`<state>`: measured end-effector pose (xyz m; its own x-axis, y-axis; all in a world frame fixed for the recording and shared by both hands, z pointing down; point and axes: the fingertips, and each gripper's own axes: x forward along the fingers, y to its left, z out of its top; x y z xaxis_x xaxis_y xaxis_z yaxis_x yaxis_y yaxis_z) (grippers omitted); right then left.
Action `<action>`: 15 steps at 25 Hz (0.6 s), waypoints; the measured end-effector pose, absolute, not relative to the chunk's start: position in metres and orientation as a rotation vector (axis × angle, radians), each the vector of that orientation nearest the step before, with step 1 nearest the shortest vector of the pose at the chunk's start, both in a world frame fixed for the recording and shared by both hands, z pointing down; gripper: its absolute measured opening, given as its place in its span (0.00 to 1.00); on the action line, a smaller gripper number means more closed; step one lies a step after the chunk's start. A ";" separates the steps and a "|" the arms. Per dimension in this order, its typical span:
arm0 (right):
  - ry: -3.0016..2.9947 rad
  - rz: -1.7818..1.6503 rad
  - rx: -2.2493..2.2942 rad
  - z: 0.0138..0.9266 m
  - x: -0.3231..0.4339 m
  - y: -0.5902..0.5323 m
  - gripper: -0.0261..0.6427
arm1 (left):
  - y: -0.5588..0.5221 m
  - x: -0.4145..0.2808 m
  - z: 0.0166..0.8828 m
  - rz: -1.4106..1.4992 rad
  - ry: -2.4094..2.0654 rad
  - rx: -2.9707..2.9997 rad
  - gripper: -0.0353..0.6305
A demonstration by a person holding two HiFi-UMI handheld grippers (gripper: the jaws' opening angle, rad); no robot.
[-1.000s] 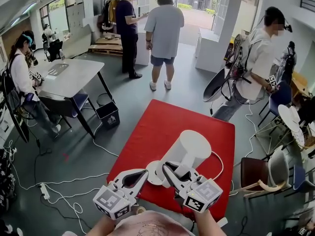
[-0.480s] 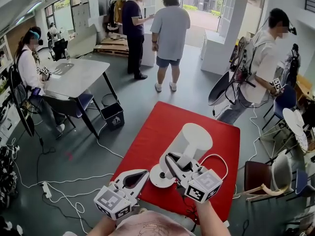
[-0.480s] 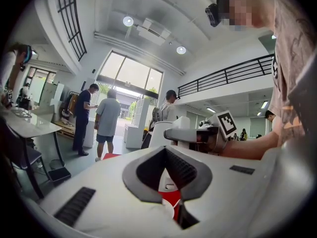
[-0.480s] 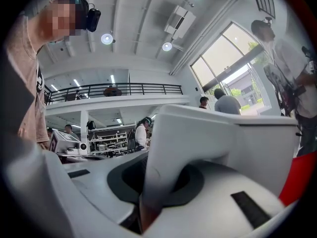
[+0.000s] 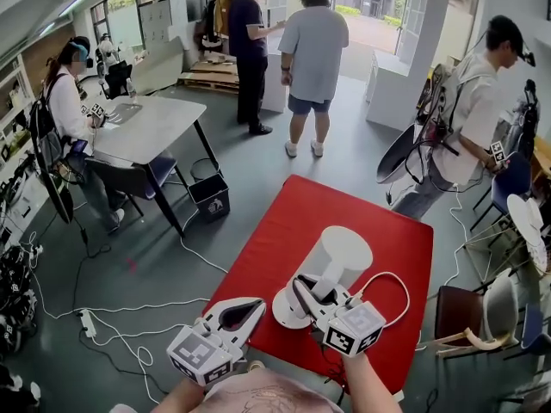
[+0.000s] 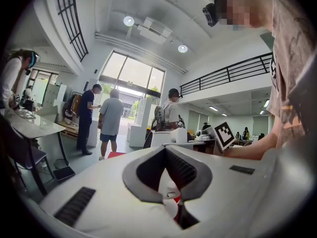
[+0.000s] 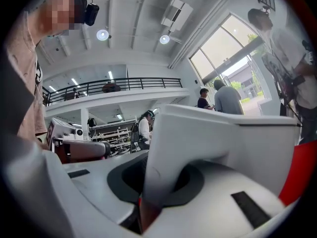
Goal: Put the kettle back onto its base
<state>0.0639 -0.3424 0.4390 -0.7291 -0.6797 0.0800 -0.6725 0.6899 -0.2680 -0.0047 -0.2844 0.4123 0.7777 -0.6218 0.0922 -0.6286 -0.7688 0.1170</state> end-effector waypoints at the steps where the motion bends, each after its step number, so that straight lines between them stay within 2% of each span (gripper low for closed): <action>1: 2.869 -0.443 -1.146 0.443 0.062 -0.343 0.12 | -0.285 -0.007 0.413 0.072 -1.004 2.825 0.03; 15: 2.946 -0.466 -1.117 0.485 0.034 -0.337 0.13 | -0.283 -0.032 0.418 0.100 -1.078 2.794 0.03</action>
